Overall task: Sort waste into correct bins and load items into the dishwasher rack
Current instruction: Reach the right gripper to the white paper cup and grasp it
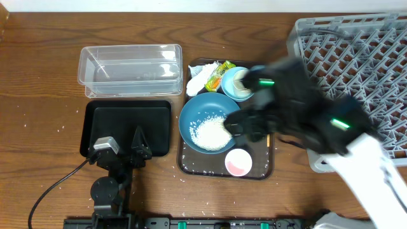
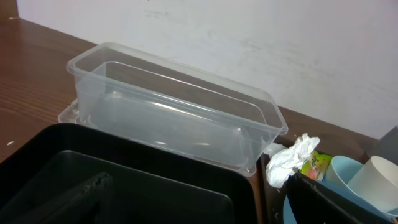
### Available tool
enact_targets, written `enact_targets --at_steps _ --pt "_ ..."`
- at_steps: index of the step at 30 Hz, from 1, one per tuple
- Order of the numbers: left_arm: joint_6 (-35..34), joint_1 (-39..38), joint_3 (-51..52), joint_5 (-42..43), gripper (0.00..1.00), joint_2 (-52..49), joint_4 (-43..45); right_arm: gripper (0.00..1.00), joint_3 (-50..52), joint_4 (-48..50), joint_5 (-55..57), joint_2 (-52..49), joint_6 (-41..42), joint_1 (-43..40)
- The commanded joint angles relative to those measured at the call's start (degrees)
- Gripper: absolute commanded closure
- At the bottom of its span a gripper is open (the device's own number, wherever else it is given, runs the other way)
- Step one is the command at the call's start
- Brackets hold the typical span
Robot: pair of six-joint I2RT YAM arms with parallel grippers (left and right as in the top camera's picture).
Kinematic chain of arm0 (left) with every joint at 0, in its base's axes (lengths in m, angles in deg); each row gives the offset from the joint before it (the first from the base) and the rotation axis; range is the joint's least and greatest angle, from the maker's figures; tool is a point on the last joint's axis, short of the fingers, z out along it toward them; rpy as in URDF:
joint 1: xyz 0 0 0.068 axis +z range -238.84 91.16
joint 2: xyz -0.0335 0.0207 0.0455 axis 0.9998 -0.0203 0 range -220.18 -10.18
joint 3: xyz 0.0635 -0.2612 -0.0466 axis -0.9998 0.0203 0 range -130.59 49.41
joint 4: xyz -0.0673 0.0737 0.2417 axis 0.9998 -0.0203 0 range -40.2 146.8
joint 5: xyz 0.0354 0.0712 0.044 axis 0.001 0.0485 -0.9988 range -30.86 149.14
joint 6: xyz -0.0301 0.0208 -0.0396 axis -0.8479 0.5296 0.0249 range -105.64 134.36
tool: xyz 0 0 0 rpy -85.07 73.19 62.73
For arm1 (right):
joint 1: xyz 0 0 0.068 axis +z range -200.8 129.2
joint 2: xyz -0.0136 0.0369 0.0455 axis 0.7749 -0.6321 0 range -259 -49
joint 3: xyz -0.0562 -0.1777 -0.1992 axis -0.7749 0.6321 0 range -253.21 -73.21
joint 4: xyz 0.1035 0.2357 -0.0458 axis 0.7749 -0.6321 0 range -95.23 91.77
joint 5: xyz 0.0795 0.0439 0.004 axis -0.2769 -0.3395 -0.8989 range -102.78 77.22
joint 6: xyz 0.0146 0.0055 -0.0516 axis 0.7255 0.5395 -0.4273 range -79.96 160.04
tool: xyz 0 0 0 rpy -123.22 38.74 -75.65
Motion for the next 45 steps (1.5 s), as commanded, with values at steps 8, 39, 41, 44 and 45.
enact_targets --at_steps 8,39,41,44,45 --pt "0.52 -0.28 0.98 -0.46 0.09 -0.02 -1.99 0.01 -4.46 -2.45 8.44 -20.41 -2.49 12.52" --pt "0.52 -0.28 0.98 -0.44 0.09 -0.02 -1.99 0.4 -2.8 13.42 13.9 -38.05 -2.49 17.94" --pt "0.52 -0.28 0.98 -0.44 0.09 -0.02 -1.99 0.44 -1.29 14.88 13.88 -38.05 -2.47 17.59" --pt "0.52 -0.28 0.98 -0.44 0.09 -0.02 -1.99 0.46 0.35 16.17 13.68 -38.05 -1.36 17.35" --pt "0.52 -0.28 0.98 -0.44 0.09 -0.02 -1.99 0.46 0.79 16.48 13.68 -38.05 -0.87 17.35"
